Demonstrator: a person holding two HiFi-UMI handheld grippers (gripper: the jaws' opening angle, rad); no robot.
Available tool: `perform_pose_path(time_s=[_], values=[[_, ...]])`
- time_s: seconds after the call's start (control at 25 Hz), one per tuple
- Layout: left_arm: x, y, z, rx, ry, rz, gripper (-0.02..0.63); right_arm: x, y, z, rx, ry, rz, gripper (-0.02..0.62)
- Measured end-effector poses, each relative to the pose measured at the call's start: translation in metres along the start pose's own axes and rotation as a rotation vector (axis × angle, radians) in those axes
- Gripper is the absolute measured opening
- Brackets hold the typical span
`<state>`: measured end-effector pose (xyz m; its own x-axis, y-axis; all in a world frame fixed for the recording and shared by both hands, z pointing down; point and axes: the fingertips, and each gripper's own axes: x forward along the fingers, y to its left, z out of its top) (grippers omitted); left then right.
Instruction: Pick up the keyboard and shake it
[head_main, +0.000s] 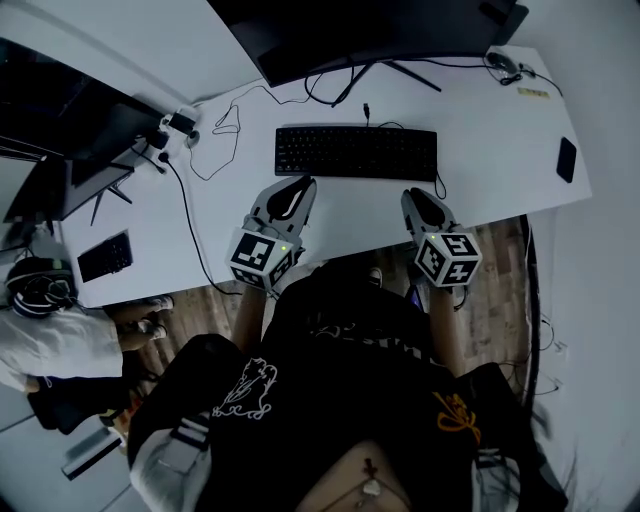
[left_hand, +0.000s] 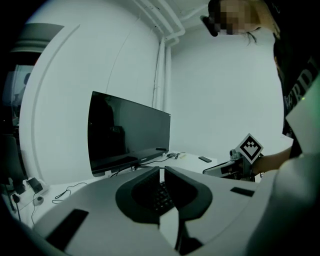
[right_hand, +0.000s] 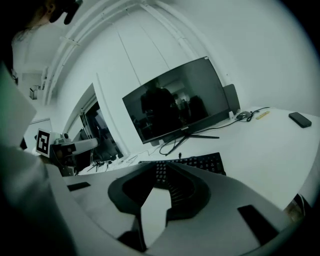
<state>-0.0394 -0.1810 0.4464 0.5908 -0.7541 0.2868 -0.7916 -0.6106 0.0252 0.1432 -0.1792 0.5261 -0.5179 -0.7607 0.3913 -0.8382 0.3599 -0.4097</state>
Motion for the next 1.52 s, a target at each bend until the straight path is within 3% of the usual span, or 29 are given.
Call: perform_pose_path(time_s=[0.2, 0.52, 0.64, 0.84, 1.0, 1.24, 1.52], values=[[0.026, 0.043, -0.044, 0.029, 0.104, -0.015, 0.040, 0.026, -0.059, -0.031, 0.024, 0.080, -0.110, 0.127], [0.055, 0.108, -0.117, -0.069, 0.293, 0.015, 0.052, 0.056, -0.139, -0.071, 0.136, 0.154, -0.242, 0.201], [0.067, 0.128, -0.138, -0.114, 0.350, 0.018, 0.166, 0.063, -0.153, -0.076, 0.161, 0.170, -0.263, 0.220], [0.093, 0.162, -0.165, -0.167, 0.437, 0.022, 0.236, 0.072, -0.155, -0.066, 0.173, 0.195, -0.298, 0.247], [0.114, 0.189, -0.176, -0.265, 0.446, 0.033, 0.290, 0.078, -0.160, -0.066, 0.210, 0.201, -0.321, 0.249], [0.134, 0.219, -0.185, -0.470, 0.407, 0.053, 0.305, 0.082, -0.169, -0.069, 0.290, 0.200, -0.338, 0.255], [0.144, 0.225, -0.201, -0.534, 0.415, 0.005, 0.305, 0.095, -0.175, -0.067, 0.318, 0.213, -0.355, 0.262]])
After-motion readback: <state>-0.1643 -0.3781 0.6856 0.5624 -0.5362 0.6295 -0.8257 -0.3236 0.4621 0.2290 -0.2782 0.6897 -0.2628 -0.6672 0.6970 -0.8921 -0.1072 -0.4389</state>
